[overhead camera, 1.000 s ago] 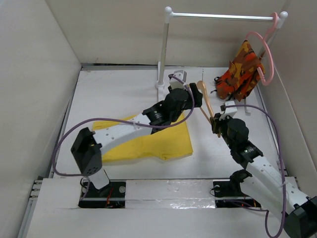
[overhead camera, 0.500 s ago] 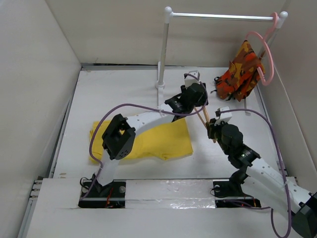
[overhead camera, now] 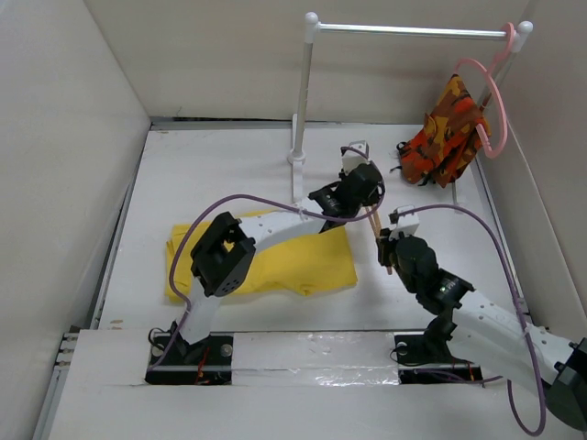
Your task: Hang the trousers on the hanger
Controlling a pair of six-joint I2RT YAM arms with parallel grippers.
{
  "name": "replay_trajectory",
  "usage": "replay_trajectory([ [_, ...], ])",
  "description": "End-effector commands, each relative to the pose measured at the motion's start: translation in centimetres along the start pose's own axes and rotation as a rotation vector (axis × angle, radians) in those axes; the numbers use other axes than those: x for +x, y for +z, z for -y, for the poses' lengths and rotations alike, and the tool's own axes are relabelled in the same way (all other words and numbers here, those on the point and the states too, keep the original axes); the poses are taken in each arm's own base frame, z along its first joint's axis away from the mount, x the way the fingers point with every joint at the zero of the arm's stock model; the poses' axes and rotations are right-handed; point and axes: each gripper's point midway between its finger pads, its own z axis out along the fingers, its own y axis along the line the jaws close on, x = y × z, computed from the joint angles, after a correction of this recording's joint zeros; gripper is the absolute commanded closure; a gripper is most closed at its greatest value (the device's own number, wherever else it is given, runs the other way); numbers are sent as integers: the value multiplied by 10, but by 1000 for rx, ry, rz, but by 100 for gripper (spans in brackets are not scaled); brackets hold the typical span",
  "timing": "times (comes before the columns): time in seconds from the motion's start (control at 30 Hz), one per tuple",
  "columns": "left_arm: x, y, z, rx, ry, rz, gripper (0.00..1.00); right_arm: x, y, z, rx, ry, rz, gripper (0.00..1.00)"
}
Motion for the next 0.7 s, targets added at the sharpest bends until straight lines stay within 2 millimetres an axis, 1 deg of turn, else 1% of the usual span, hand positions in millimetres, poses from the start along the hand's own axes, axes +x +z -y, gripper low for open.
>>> replay_trajectory([
  [0.0,-27,-17,-4,26,-21,64,100,5,-10,2,27,44,-14,67],
  [0.03,-25,-18,-6,24,-30,62,100,5,-12,1,14,49,-10,58],
  [0.07,-25,-19,-7,26,-41,66,100,5,-14,-3,-7,53,-7,43],
  [0.1,-18,-24,-16,19,-44,58,100,-1,-18,-4,-21,65,14,36],
  [0.13,-14,-27,-17,34,-66,51,100,-2,-21,-6,-40,65,9,31],
  [0.17,-17,-29,-12,70,-95,72,100,-2,-27,-6,-56,61,-16,23],
  [0.2,-8,-36,-21,71,-101,57,100,-4,-30,-10,-82,68,-10,20],
  [0.23,-8,-42,-14,106,-120,72,100,-9,-36,-22,-154,82,2,17],
  [0.27,-9,-45,-16,109,-151,83,100,-11,-39,-25,-178,87,6,12],
  [0.3,6,-57,-18,117,-154,71,100,-15,-42,-28,-202,91,14,11],
  [0.33,9,-61,-18,124,-173,81,100,-18,-46,-33,-238,94,18,11],
  [0.37,15,-70,-14,152,-213,85,100,-19,-51,-31,-245,92,21,13],
  [0.4,19,-74,-12,162,-226,85,100,-23,-54,-31,-248,102,23,17],
  [0.43,21,-78,-12,164,-240,96,100,-22,-56,-30,-251,107,23,24],
  [0.47,23,-81,-12,163,-256,106,100,-24,-55,-29,-255,104,37,47],
  [0.5,32,-84,-19,147,-276,105,100,-23,-55,-31,-264,96,36,63],
  [0.53,35,-86,-21,141,-290,111,100,-22,-53,-29,-258,96,30,79],
  [0.57,40,-89,-17,159,-307,109,100,-21,-50,-25,-239,104,21,98],
  [0.6,48,-89,-25,149,-315,97,100,-17,-45,-25,-230,103,1,100],
  [0.63,52,-91,-27,141,-339,98,100,-15,-43,-31,-263,103,-8,100],
  [0.67,57,-94,-27,140,-350,102,100,-19,-38,-35,-282,101,12,100],
])
